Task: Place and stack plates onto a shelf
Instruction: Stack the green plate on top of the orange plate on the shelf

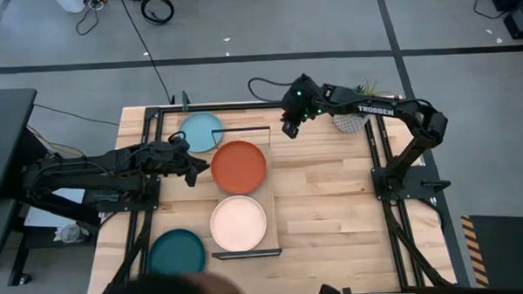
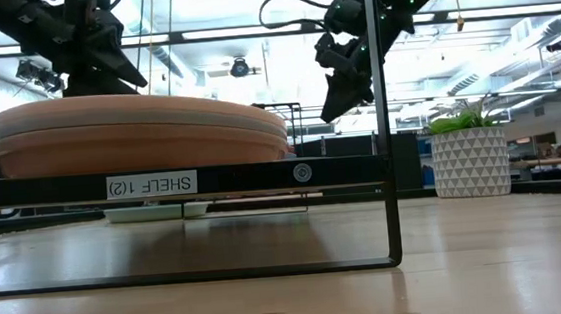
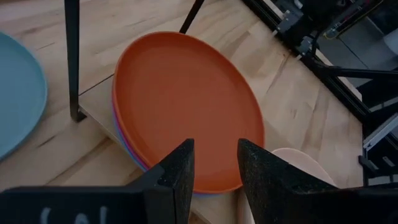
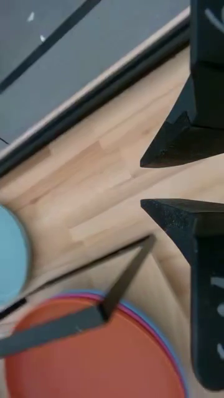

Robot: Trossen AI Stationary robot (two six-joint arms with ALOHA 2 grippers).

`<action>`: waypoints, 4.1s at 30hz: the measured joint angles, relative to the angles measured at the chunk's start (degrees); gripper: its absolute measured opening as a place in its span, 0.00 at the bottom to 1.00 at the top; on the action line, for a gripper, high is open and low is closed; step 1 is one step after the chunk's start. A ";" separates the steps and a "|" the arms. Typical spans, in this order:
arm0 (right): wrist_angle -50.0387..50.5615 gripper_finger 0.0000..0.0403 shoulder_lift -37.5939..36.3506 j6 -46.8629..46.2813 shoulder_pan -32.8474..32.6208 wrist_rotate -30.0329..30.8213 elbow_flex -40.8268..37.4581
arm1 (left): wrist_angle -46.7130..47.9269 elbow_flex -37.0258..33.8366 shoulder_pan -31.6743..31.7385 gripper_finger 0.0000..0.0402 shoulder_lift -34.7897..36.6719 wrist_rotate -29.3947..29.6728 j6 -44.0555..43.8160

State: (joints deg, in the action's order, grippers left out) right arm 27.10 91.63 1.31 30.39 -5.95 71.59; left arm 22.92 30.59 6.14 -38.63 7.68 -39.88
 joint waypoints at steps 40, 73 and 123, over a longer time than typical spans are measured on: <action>-18.70 0.23 0.13 6.54 10.33 -1.12 3.65 | 21.74 8.50 2.45 0.32 -0.58 -21.21 -0.38; -12.95 0.23 -0.04 7.82 9.45 -1.62 4.11 | 21.74 8.39 -34.48 0.32 -27.94 -17.59 1.53; -16.03 0.23 0.07 7.91 8.99 -6.15 4.09 | 13.94 3.57 -44.23 0.03 -31.98 -13.73 -21.35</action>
State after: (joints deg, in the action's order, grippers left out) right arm 11.07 91.70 9.21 39.38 -12.11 75.68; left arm 36.87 34.16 -38.09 -70.61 -6.05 -61.23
